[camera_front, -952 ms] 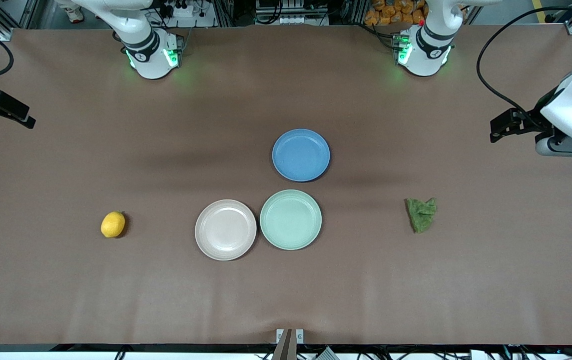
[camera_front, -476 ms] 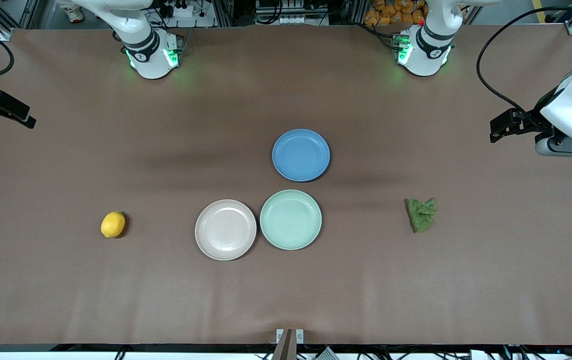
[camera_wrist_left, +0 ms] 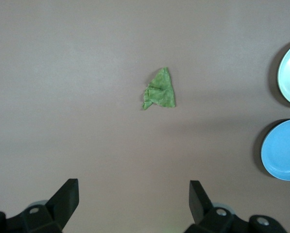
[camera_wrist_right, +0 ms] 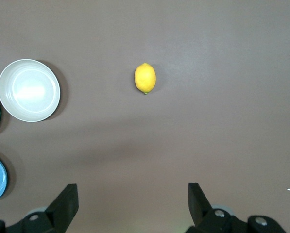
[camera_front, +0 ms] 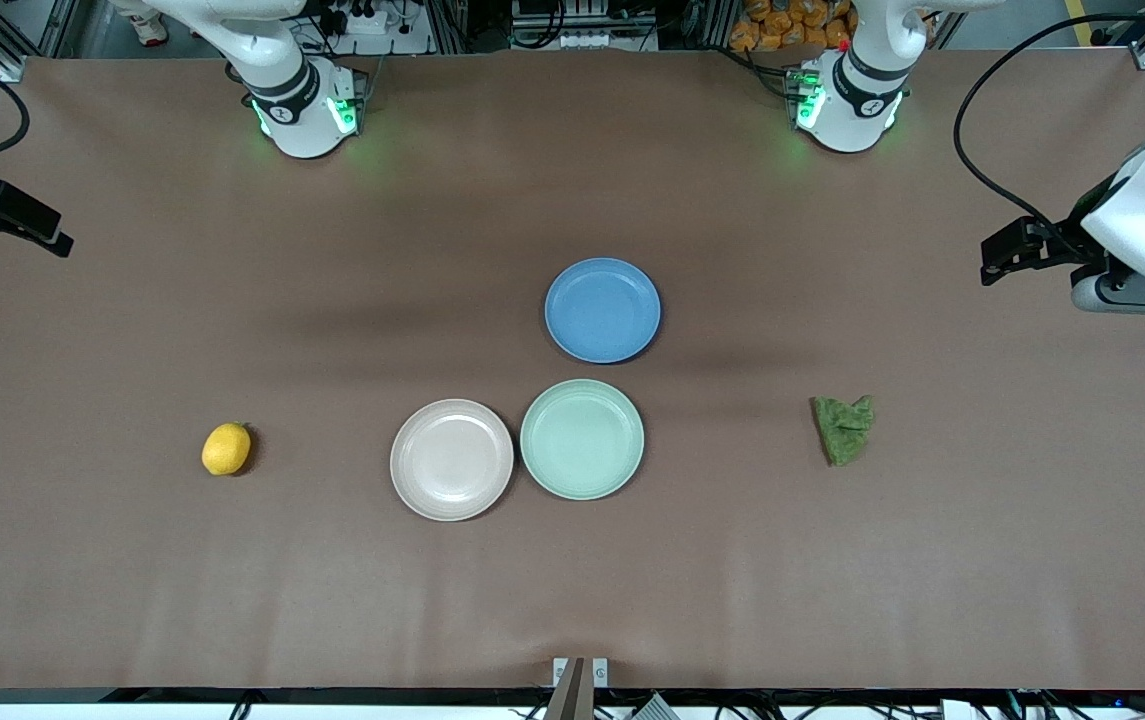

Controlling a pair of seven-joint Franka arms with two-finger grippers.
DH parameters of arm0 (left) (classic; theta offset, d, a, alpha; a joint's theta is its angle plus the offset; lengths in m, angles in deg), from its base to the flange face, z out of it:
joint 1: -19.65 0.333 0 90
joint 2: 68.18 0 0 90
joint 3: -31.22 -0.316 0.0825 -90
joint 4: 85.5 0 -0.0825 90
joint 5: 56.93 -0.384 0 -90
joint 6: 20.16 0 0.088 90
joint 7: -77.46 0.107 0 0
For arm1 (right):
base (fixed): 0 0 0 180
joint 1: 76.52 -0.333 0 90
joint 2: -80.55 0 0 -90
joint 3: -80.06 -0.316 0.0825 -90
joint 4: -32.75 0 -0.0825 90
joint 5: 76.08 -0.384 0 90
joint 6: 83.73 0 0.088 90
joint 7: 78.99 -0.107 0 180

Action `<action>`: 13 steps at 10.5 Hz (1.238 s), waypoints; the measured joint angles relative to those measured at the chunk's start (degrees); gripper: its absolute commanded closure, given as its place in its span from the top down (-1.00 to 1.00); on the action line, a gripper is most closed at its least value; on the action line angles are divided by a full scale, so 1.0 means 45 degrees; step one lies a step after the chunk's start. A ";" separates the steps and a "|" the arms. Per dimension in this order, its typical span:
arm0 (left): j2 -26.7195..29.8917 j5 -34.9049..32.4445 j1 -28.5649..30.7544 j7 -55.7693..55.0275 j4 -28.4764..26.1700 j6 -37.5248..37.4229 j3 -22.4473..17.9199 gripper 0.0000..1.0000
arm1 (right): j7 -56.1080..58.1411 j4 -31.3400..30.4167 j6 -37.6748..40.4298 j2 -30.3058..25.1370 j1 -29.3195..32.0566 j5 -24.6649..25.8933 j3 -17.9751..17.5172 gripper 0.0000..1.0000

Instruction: Place lemon and lettuce in plates

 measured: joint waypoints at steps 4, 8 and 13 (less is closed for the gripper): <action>-0.0033 0.0000 0.0000 0.0000 0.0000 0.0000 0.0008 1.00 | 0.0000 -0.0058 0.0012 0.0150 0.0171 0.0000 0.0044 1.00; -0.0373 0.0000 -0.0003 0.0000 -0.0003 0.0001 0.0012 1.00 | 0.0000 -0.0079 0.0000 0.0763 0.0459 0.0000 0.0084 1.00; -0.1375 -0.0001 0.0027 0.0000 -0.0040 0.0282 -0.0003 1.00 | -0.0001 -0.0089 -0.0316 0.2124 0.0640 0.0000 0.0113 1.00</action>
